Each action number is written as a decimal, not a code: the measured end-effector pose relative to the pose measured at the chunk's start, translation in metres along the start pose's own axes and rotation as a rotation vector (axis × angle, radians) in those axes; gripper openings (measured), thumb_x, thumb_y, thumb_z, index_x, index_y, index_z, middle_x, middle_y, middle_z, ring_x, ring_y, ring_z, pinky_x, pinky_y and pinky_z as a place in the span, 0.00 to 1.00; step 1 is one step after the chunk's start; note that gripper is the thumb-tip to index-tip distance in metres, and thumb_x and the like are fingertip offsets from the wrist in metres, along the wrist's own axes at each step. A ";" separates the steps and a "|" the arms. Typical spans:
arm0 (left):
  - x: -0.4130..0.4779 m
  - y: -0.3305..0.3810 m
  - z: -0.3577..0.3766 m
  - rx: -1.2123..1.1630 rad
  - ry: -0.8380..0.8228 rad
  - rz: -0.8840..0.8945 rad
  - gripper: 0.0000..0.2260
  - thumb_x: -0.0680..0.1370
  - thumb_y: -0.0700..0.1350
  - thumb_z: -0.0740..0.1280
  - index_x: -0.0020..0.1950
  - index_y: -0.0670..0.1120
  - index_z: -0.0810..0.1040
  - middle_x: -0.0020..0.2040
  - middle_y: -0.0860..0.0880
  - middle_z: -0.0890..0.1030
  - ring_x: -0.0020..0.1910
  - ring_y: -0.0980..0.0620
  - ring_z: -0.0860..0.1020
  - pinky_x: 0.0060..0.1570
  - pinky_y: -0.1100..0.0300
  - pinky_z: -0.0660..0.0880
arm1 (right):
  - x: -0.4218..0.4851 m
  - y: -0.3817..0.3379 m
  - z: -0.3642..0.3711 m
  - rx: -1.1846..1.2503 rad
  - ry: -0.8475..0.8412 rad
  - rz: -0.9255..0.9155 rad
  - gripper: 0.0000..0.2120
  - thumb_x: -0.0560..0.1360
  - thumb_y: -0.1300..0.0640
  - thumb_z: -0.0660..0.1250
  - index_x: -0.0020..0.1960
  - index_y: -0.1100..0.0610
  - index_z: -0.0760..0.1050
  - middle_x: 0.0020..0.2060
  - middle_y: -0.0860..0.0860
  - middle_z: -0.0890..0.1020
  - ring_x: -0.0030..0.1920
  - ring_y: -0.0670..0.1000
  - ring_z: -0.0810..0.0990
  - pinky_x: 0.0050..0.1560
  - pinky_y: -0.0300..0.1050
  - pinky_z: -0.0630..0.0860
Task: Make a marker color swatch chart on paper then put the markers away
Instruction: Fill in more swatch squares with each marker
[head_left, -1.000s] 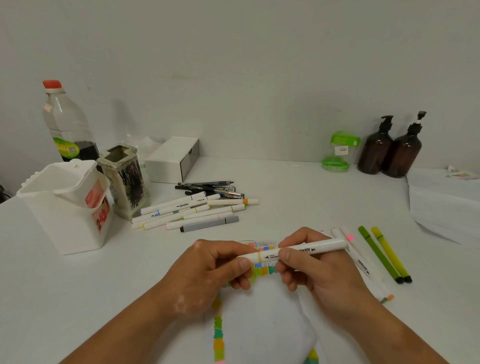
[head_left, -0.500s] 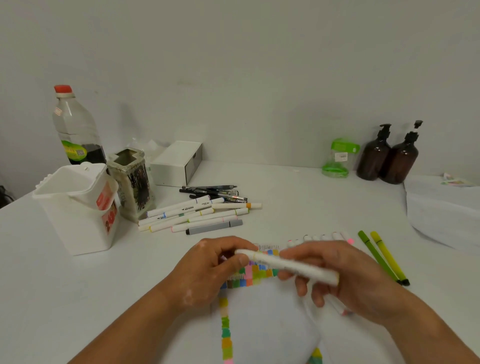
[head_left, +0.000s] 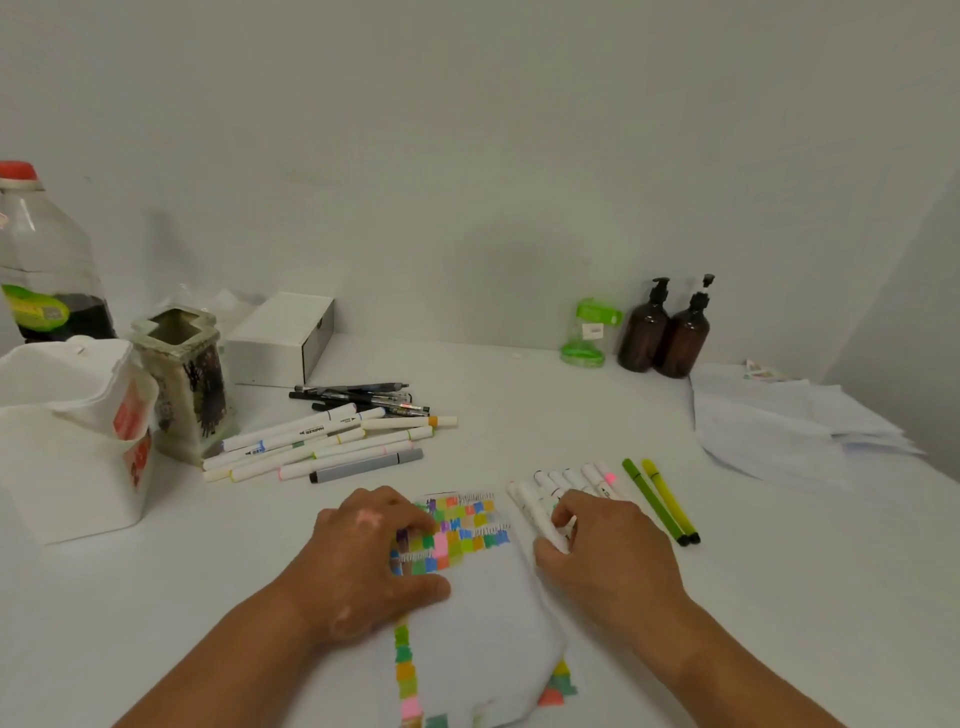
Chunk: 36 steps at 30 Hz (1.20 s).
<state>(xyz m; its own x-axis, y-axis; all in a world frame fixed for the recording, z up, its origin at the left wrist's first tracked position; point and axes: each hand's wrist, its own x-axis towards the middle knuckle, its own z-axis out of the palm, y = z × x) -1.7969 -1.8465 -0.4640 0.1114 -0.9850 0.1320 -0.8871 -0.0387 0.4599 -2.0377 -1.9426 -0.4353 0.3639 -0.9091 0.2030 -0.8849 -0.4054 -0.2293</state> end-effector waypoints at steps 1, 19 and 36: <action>0.000 -0.001 0.001 0.005 0.002 0.001 0.30 0.67 0.73 0.68 0.65 0.63 0.74 0.57 0.67 0.70 0.55 0.62 0.69 0.61 0.58 0.70 | -0.001 0.000 0.006 -0.035 0.031 -0.025 0.13 0.70 0.38 0.63 0.51 0.43 0.73 0.40 0.41 0.76 0.44 0.45 0.75 0.39 0.41 0.67; -0.001 -0.007 0.003 0.007 0.028 0.048 0.28 0.67 0.74 0.67 0.63 0.63 0.76 0.57 0.68 0.69 0.55 0.63 0.70 0.61 0.57 0.71 | 0.058 0.076 0.003 -0.101 -0.267 0.339 0.63 0.53 0.10 0.48 0.82 0.40 0.46 0.83 0.49 0.50 0.81 0.62 0.46 0.73 0.75 0.45; -0.001 -0.002 0.005 0.018 0.033 -0.001 0.26 0.69 0.73 0.67 0.62 0.63 0.77 0.56 0.66 0.70 0.56 0.62 0.70 0.60 0.60 0.69 | 0.075 0.076 0.008 -0.083 -0.264 0.506 0.67 0.50 0.10 0.46 0.83 0.42 0.47 0.83 0.53 0.49 0.81 0.65 0.47 0.72 0.75 0.46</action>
<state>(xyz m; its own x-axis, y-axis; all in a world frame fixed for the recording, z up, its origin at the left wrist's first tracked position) -1.7978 -1.8462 -0.4695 0.1267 -0.9788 0.1611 -0.8948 -0.0426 0.4444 -2.0753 -2.0420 -0.4452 -0.0596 -0.9855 -0.1590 -0.9837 0.0850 -0.1583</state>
